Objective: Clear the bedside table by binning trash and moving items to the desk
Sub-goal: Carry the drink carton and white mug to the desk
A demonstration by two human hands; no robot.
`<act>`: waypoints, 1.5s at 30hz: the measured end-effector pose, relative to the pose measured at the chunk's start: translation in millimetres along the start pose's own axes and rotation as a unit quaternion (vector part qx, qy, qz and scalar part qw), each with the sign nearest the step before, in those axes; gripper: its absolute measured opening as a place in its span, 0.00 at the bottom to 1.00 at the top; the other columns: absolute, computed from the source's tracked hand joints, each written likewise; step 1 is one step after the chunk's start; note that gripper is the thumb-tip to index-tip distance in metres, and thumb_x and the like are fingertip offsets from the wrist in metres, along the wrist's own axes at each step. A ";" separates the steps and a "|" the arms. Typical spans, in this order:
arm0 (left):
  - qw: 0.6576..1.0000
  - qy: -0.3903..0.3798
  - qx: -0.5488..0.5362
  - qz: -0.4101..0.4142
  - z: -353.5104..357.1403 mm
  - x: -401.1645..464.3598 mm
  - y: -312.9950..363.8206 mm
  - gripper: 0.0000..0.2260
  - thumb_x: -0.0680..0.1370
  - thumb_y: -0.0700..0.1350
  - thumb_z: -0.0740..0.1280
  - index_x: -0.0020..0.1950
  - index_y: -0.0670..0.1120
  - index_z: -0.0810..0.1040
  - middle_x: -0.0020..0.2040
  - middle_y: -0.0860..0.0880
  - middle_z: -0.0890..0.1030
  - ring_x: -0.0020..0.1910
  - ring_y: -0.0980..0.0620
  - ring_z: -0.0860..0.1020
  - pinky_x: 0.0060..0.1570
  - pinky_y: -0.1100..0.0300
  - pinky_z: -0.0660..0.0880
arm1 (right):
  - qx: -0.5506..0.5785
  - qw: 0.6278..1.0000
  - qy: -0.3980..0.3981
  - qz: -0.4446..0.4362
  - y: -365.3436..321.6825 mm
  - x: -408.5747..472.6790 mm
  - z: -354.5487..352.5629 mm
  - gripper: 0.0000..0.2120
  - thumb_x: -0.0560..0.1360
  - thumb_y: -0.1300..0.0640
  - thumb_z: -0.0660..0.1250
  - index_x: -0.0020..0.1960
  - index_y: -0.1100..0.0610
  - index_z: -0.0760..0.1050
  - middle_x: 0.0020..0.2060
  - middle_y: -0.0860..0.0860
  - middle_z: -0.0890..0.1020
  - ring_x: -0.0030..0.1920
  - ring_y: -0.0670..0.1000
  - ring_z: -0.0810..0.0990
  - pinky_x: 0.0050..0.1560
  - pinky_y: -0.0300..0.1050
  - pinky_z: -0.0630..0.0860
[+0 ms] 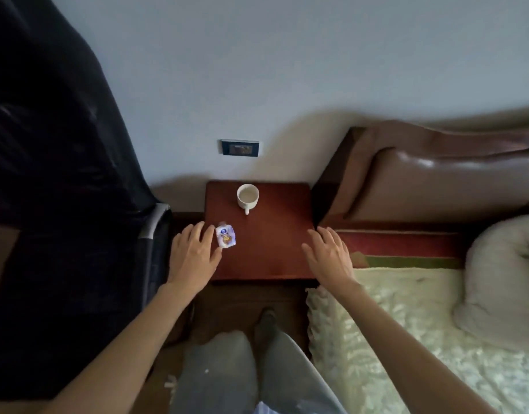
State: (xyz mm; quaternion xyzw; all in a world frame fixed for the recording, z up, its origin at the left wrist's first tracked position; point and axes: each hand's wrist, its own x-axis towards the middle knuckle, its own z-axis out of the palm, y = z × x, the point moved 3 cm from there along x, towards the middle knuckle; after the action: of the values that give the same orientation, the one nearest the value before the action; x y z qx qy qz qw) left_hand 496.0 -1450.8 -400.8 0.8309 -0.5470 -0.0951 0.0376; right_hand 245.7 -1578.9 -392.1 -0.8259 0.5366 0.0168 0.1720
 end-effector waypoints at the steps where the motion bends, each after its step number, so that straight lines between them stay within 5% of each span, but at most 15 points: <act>1: 1.000 -0.002 -0.003 -0.013 3.6 5.4 1.4 0.23 0.76 0.50 0.66 0.67 0.41 0.71 0.67 0.38 0.73 0.66 0.38 0.70 0.63 0.42 0.68 | -0.003 1.000 -0.005 -0.014 1.2 12.2 1.5 0.21 0.78 0.49 0.60 0.68 0.58 0.70 0.68 0.57 0.71 0.72 0.59 0.63 0.68 0.56 0.62; 11: 0.995 -0.056 -0.010 -0.083 63.8 60.7 -17.7 0.26 0.76 0.52 0.64 0.70 0.42 0.67 0.69 0.39 0.70 0.69 0.39 0.67 0.65 0.44 0.67 | -0.007 0.995 -0.071 -0.069 -8.9 96.2 48.5 0.21 0.79 0.49 0.59 0.69 0.57 0.68 0.69 0.57 0.69 0.73 0.58 0.61 0.70 0.56 0.60; 34: 0.984 -0.150 -0.067 -0.075 264.3 157.3 -55.4 0.34 0.67 0.52 0.76 0.69 0.44 0.67 0.57 0.42 0.77 0.54 0.42 0.77 0.51 0.48 0.75 | 0.094 0.994 -0.045 -0.010 -32.9 167.6 191.8 0.18 0.78 0.54 0.62 0.66 0.59 0.71 0.65 0.57 0.73 0.68 0.58 0.69 0.65 0.56 0.69; 45: 0.951 -0.109 -0.230 -0.174 263.8 149.2 -59.6 0.14 0.71 0.39 0.70 0.55 0.44 0.77 0.48 0.45 0.77 0.42 0.45 0.77 0.35 0.55 0.69 | 0.174 0.982 -0.069 0.040 -62.9 201.5 214.8 0.23 0.76 0.50 0.65 0.68 0.57 0.68 0.65 0.53 0.73 0.64 0.53 0.71 0.59 0.49 0.72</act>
State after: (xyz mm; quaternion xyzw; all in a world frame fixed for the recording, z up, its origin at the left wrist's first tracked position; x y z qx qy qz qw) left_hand 554.4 -1552.8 -686.4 0.8666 -0.3578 -0.3135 0.1504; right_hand 420.8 -1668.5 -620.1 -0.7584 0.5504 -0.0128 0.3489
